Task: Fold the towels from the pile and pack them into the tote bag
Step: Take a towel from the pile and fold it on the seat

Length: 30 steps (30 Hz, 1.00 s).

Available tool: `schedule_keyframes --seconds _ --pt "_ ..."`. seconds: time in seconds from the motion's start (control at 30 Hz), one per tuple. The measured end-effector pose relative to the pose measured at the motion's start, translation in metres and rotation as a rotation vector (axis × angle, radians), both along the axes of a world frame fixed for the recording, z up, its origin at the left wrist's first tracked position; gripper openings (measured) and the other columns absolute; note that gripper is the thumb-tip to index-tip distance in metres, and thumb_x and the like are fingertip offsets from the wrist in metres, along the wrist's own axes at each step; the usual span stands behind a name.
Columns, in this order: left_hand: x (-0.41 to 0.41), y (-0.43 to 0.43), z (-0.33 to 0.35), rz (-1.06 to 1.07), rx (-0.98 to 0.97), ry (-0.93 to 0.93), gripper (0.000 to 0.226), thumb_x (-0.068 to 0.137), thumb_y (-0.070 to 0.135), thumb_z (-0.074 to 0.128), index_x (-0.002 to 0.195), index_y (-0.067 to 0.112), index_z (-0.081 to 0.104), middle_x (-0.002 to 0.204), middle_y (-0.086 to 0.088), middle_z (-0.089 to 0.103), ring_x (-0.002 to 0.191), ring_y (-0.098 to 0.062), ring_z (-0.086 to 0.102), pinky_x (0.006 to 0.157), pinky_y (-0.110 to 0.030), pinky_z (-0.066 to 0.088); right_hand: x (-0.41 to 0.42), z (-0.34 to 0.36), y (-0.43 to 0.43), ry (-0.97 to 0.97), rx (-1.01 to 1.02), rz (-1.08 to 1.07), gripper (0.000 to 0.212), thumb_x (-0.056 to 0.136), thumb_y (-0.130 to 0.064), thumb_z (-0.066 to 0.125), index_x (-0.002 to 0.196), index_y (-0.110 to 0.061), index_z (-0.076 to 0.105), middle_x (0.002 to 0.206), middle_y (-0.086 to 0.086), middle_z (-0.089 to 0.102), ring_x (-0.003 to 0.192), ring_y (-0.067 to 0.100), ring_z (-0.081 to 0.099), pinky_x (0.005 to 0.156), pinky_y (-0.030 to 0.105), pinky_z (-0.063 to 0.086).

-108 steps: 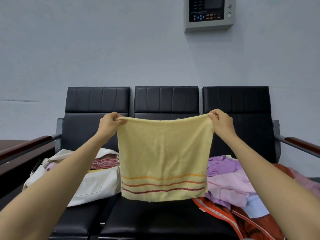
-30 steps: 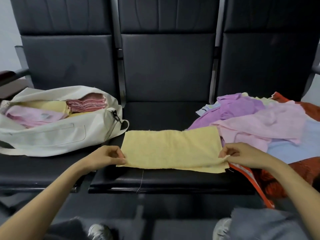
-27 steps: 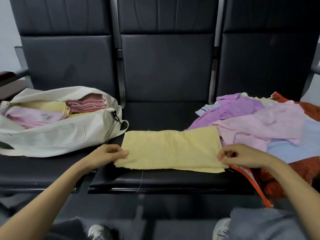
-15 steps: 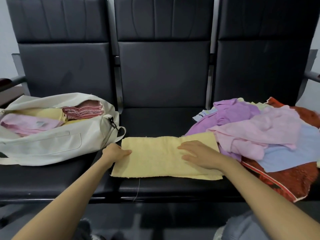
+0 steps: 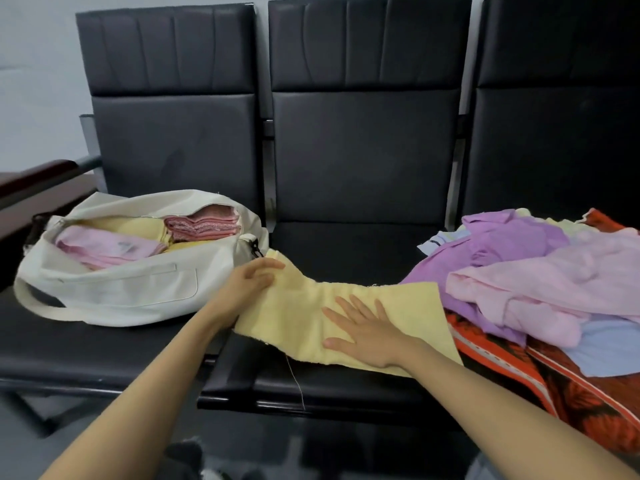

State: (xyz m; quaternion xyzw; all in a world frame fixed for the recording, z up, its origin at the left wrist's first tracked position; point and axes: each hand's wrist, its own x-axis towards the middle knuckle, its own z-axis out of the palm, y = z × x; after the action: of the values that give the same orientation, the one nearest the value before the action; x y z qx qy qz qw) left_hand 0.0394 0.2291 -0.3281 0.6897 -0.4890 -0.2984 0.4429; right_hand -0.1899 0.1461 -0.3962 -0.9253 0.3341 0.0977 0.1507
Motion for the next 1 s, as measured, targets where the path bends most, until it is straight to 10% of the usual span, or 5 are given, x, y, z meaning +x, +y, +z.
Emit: schedule_keyframes --seconds 0.17,0.37,0.6,1.0 --pt "-0.011 0.001 0.019 -0.105 0.048 0.405 0.042 0.092 0.009 0.060 0.128 0.030 0.057 0.120 0.002 0.059 0.103 -0.021 0.064 0.073 -0.027 0.055 0.033 -0.001 0.014 -0.073 0.046 0.061 0.074 0.089 -0.073 0.019 0.152 -0.039 0.004 0.161 -0.005 -0.009 0.147 0.015 -0.015 0.117 0.049 -0.011" --pt "-0.055 -0.018 0.009 -0.329 0.146 0.407 0.073 0.076 0.005 0.073 0.139 0.031 0.046 0.127 -0.003 0.056 0.109 -0.026 0.063 0.094 -0.041 0.051 0.005 0.020 -0.012 -0.673 0.434 -0.444 0.028 0.100 -0.019 0.042 0.113 -0.017 0.067 0.116 0.000 0.067 0.105 0.013 0.061 0.100 0.039 0.048" --pt "-0.101 -0.041 -0.009 -0.463 0.237 0.234 0.071 0.079 0.010 0.073 0.140 0.033 0.045 0.127 -0.002 0.054 0.091 -0.012 0.059 0.076 -0.023 0.051 -0.059 0.040 -0.031 -0.695 0.713 -0.906 0.024 0.099 -0.012 0.047 0.116 0.000 0.060 0.104 0.015 0.068 0.090 0.022 0.069 0.072 0.025 0.057" --pt "-0.141 -0.053 -0.034 -0.528 0.280 0.464 0.050 0.095 0.001 0.052 0.141 0.018 0.043 0.131 -0.003 0.051 0.088 -0.013 0.067 0.072 -0.028 0.056 -0.067 0.040 -0.031 -0.727 0.812 -0.953 0.048 0.103 -0.040 0.034 0.121 -0.002 0.057 0.116 0.017 0.064 0.099 0.027 0.063 0.086 0.036 0.052"
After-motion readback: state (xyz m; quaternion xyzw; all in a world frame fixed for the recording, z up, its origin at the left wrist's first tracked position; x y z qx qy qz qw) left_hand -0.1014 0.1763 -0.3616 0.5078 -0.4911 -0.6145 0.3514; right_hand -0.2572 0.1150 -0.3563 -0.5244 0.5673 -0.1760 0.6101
